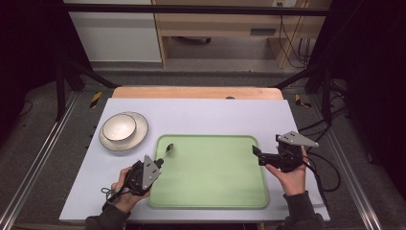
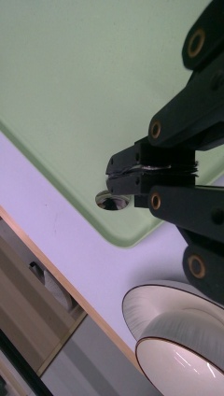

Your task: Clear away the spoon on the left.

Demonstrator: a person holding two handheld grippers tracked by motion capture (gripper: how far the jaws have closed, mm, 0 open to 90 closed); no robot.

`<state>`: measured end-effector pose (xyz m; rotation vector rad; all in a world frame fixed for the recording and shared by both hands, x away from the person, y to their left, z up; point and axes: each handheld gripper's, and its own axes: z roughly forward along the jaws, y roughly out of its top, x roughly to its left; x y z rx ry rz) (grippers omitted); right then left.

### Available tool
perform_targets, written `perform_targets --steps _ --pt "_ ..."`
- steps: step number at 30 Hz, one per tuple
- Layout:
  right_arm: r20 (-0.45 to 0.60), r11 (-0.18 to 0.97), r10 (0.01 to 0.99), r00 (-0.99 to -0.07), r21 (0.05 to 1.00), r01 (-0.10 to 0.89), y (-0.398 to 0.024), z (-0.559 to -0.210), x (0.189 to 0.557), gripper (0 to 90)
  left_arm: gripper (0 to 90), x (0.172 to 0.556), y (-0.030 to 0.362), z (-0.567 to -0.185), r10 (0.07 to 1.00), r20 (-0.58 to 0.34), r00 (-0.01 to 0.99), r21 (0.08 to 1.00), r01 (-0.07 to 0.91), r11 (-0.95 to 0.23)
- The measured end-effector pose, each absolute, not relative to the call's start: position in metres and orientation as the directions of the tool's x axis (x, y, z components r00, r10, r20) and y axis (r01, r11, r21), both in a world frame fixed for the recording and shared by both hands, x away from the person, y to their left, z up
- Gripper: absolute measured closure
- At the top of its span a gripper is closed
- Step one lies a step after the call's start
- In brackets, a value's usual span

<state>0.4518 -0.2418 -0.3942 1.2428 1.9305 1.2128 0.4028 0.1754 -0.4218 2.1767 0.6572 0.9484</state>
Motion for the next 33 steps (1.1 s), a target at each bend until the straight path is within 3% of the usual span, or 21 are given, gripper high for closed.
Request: perform_targets --steps 33 --pt "0.031 0.168 0.902 -0.430 0.893 0.417 -0.242 -0.394 0.452 5.4 84.9 0.397 0.161 -0.428 0.547 0.537 0.643 0.644 0.107 -0.758"
